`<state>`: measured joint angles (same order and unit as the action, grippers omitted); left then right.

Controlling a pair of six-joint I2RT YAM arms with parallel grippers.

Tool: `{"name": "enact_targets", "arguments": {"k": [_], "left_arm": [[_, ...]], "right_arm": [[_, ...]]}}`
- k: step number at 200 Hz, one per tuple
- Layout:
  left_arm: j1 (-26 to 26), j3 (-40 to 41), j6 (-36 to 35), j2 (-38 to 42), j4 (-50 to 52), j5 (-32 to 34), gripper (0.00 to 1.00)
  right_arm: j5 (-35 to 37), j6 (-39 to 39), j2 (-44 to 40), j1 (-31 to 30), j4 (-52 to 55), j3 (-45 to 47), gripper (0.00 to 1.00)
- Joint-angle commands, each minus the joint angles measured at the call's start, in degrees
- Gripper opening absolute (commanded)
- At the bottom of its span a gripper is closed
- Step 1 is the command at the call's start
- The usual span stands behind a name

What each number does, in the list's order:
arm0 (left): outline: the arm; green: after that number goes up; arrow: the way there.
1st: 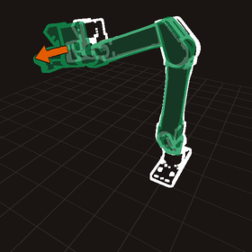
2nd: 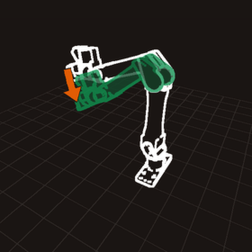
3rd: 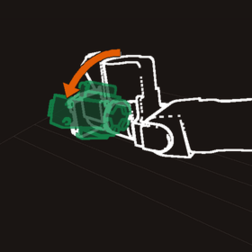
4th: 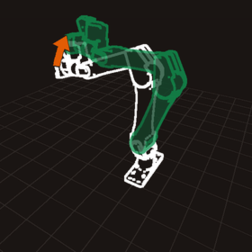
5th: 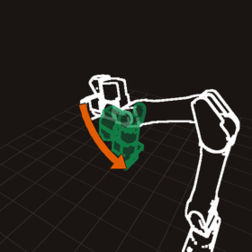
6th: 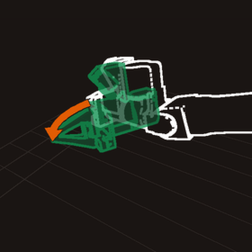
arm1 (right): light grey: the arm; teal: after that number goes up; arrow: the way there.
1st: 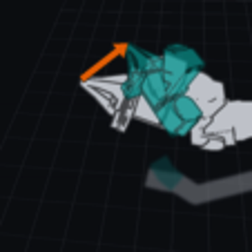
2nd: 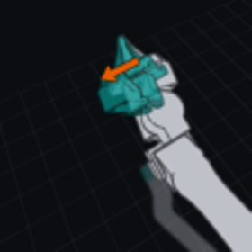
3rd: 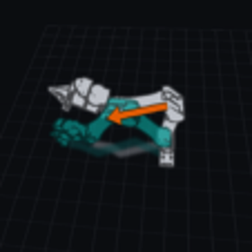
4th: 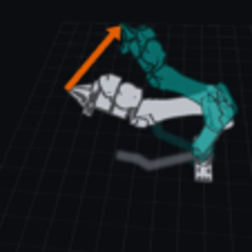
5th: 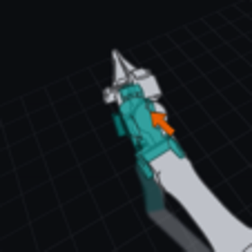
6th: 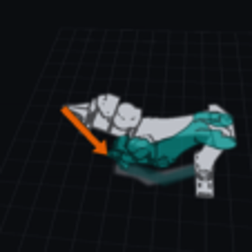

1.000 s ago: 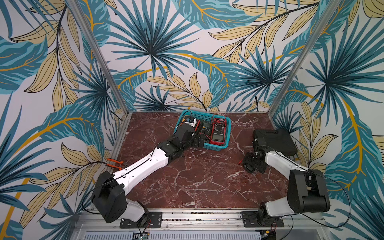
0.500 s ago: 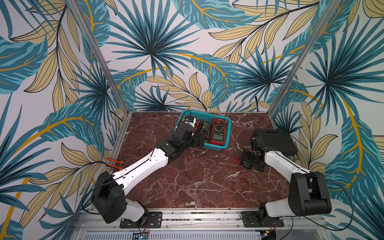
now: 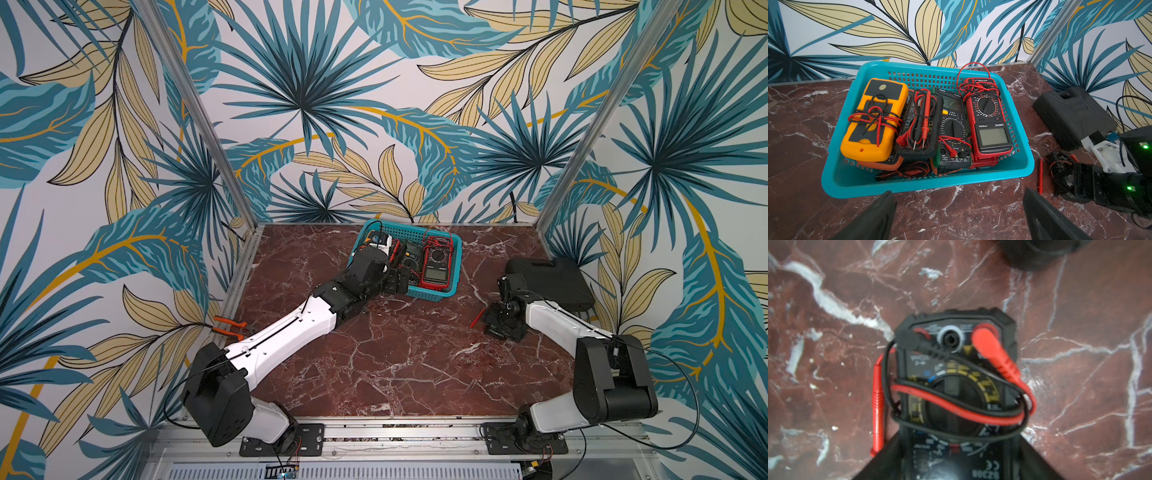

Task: Put the multimeter into the basket
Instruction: Pick up the multimeter from the center of the board.

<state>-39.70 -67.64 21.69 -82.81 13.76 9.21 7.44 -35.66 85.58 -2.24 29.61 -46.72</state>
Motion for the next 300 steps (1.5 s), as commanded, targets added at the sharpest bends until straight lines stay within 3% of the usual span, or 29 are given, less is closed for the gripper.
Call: {"name": "enact_targets", "arguments": {"k": [1, 50, 96, 135, 198, 300], "left_arm": [[0.20, 0.84, 0.21, 0.45, -0.14, 1.06, 1.00], [0.54, 3.21, 2.05, 1.82, -0.54, 6.16, 1.00], [1.55, 8.04, 4.97, 6.16, -3.25, 10.28, 1.00], [1.96, 11.14, 6.14, 9.89, -4.15, 13.46, 1.00], [2.17, 15.07, 7.56, 14.13, -4.88, 17.24, 1.00], [2.46, 17.78, 8.81, 19.36, -2.54, 22.03, 1.00]], "right_arm": [[0.03, 0.51, -0.79, -0.10, -0.05, 0.57, 0.52], [-2.46, 3.87, -7.95, -1.00, 2.28, 0.02, 0.36], [-2.08, 4.24, -16.18, -6.02, 7.36, -6.03, 0.34], [0.68, 5.10, -17.30, -12.23, 11.93, -16.18, 0.32], [1.70, 7.64, -9.06, -19.12, 11.66, -30.34, 0.32], [2.14, 8.07, 9.38, -22.34, 11.79, -44.00, 0.32]]}}
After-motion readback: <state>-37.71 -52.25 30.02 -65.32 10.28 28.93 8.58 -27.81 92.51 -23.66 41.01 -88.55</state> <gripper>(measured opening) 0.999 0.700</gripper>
